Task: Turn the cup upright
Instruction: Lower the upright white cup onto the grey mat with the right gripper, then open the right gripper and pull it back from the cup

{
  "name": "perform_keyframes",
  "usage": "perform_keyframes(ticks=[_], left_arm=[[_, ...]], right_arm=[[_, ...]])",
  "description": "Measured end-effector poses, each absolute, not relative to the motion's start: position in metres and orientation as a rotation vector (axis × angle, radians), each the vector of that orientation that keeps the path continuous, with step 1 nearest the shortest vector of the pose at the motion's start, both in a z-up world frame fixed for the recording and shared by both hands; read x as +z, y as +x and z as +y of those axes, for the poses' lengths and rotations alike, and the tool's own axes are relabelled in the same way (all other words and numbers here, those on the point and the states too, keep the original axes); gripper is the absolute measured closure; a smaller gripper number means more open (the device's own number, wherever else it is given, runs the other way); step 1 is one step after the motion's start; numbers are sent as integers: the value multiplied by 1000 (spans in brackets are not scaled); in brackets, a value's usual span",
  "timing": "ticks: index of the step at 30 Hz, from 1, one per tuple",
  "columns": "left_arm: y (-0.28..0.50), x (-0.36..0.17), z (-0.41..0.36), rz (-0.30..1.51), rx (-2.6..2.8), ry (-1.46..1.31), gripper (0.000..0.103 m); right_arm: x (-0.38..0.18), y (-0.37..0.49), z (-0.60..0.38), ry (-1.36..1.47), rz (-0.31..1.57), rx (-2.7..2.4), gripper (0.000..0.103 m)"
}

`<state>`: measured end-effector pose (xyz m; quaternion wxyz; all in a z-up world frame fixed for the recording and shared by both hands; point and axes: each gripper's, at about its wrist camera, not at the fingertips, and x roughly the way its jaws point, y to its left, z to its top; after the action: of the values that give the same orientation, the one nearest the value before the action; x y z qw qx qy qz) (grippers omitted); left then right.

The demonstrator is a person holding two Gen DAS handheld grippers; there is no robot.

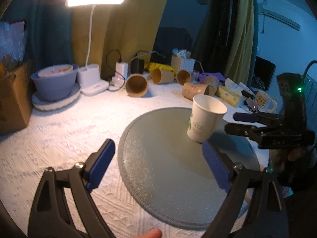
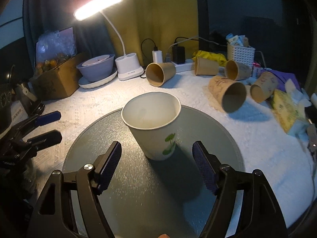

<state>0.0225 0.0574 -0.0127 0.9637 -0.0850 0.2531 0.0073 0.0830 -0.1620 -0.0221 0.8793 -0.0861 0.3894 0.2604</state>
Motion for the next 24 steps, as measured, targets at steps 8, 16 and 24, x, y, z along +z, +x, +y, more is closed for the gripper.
perform_keyframes(ticks=[8, 16, 24], left_arm=[[20, 0, 40, 487, 9, -155, 12], [13, 34, 13, 421, -22, -154, 12], [3, 77, -17, 353, -31, -68, 12]], right_arm=[[8, 58, -181, -158, 747, 490, 26], [40, 36, -199, -137, 680, 455, 26], [85, 10, -217, -114, 568, 418, 26]])
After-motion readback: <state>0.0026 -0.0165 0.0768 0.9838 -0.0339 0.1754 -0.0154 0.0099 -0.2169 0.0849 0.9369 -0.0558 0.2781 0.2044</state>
